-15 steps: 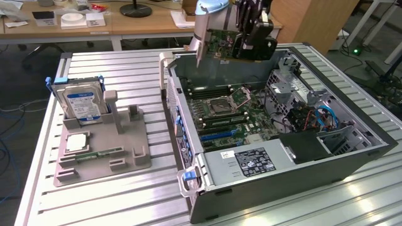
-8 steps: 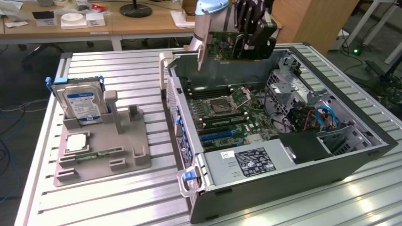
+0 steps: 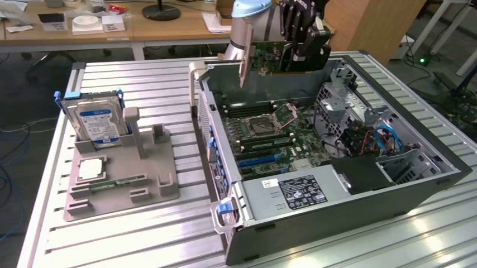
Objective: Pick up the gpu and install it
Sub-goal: 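Insert the gpu into the slot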
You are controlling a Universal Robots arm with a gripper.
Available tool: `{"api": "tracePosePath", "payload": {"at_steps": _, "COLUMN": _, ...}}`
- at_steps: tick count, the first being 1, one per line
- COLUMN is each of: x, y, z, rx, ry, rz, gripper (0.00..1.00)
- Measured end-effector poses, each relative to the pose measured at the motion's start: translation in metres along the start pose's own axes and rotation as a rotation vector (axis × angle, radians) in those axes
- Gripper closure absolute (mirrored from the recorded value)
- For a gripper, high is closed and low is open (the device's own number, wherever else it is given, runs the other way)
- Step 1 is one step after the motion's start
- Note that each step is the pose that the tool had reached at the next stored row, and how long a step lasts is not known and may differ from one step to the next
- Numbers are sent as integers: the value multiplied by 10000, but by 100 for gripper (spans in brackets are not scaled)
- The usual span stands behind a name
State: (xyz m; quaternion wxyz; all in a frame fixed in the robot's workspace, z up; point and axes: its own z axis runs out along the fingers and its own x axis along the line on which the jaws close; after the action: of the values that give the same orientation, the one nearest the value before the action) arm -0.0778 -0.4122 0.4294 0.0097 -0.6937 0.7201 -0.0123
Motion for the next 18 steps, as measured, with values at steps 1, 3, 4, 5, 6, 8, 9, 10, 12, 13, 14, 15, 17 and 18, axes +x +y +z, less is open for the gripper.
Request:
{"api": "tracePosePath", "payload": {"at_steps": 1, "x": 0, "y": 0, "z": 0, "rx": 0, "ry": 0, "rz": -1, "gripper": 72}}
{"api": "tracePosePath", "payload": {"at_steps": 3, "x": 0, "y": 1, "z": 0, "rx": 1, "ry": -1, "rz": 0, "gripper": 72}}
{"api": "tracePosePath", "payload": {"at_steps": 4, "x": 0, "y": 1, "z": 1, "rx": 1, "ry": -1, "rz": 0, "gripper": 72}}
{"api": "tracePosePath", "payload": {"at_steps": 5, "x": 0, "y": 1, "z": 0, "rx": 1, "ry": -1, "rz": 1, "gripper": 72}}
{"api": "tracePosePath", "payload": {"at_steps": 6, "x": 0, "y": 1, "z": 1, "rx": 1, "ry": -1, "rz": 1, "gripper": 72}}
{"api": "tracePosePath", "payload": {"at_steps": 8, "x": 0, "y": 1, "z": 4, "rx": 2, "ry": -3, "rz": 0, "gripper": 72}}
{"api": "tracePosePath", "payload": {"at_steps": 9, "x": 0, "y": 1, "z": 8, "rx": 3, "ry": -3, "rz": 1, "gripper": 72}}
{"api": "tracePosePath", "payload": {"at_steps": 10, "x": 0, "y": 1, "z": 13, "rx": 2, "ry": -2, "rz": 1, "gripper": 72}}
{"api": "tracePosePath", "payload": {"at_steps": 12, "x": 0, "y": 1, "z": 21, "rx": 2, "ry": -2, "rz": 1, "gripper": 72}}
{"api": "tracePosePath", "payload": {"at_steps": 13, "x": 0, "y": 2, "z": 25, "rx": 1, "ry": -1, "rz": 1, "gripper": 72}}
{"api": "tracePosePath", "payload": {"at_steps": 14, "x": 0, "y": 2, "z": 30, "rx": 1, "ry": -1, "rz": 0, "gripper": 72}}
{"api": "tracePosePath", "payload": {"at_steps": 15, "x": 0, "y": 2, "z": 34, "rx": 1, "ry": -1, "rz": 1, "gripper": 72}}
{"api": "tracePosePath", "payload": {"at_steps": 17, "x": 0, "y": 2, "z": 45, "rx": 1, "ry": -1, "rz": 1, "gripper": 72}}
{"api": "tracePosePath", "payload": {"at_steps": 18, "x": 0, "y": 3, "z": 59, "rx": 1, "ry": -1, "rz": 1, "gripper": 72}}
